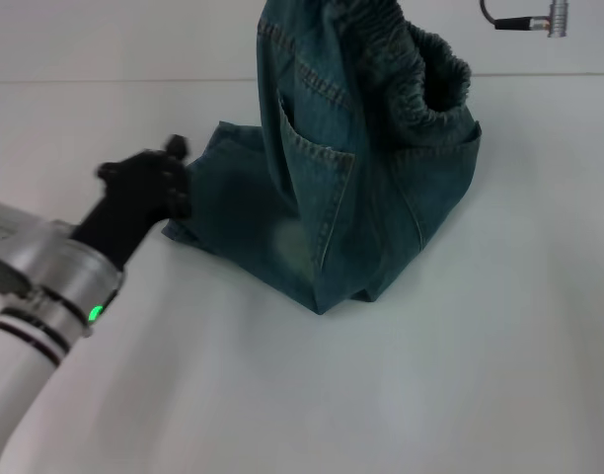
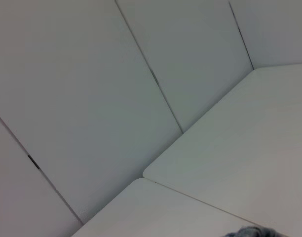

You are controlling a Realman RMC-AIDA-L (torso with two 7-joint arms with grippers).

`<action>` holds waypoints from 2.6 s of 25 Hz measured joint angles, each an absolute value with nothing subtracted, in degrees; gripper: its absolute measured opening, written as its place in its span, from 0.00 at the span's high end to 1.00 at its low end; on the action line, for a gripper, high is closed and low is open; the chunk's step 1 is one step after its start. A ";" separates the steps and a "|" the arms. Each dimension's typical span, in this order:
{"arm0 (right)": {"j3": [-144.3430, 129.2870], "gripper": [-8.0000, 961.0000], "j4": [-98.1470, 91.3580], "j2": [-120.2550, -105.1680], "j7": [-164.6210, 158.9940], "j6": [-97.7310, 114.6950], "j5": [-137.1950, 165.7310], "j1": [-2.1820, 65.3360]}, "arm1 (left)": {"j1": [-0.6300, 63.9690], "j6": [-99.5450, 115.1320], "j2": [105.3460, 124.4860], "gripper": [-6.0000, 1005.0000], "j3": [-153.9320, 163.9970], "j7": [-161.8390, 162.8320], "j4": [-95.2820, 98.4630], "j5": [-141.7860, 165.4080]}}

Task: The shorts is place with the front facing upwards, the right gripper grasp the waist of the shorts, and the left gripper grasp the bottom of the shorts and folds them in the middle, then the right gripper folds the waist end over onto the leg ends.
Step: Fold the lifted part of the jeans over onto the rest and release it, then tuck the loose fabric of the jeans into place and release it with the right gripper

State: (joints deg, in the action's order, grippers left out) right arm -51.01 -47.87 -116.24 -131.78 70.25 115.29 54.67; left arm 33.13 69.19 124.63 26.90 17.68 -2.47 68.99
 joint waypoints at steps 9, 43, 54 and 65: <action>-54.48 0.88 -38.86 -118.24 -124.82 61.07 115.43 59.99 | 28.52 73.73 124.63 0.99 20.59 17.66 -0.78 68.99; -60.37 0.03 -45.38 -117.45 -142.90 63.69 132.69 63.86 | 30.41 74.37 124.51 0.99 20.57 17.74 -0.60 69.52; -58.86 0.03 -60.59 -119.17 -142.11 72.67 130.22 50.78 | 30.22 74.44 124.47 0.99 21.29 17.68 -0.03 70.75; -54.12 0.07 -62.50 -119.68 -116.43 78.09 112.94 31.18 | 29.87 76.54 124.36 0.97 21.26 18.22 0.92 71.02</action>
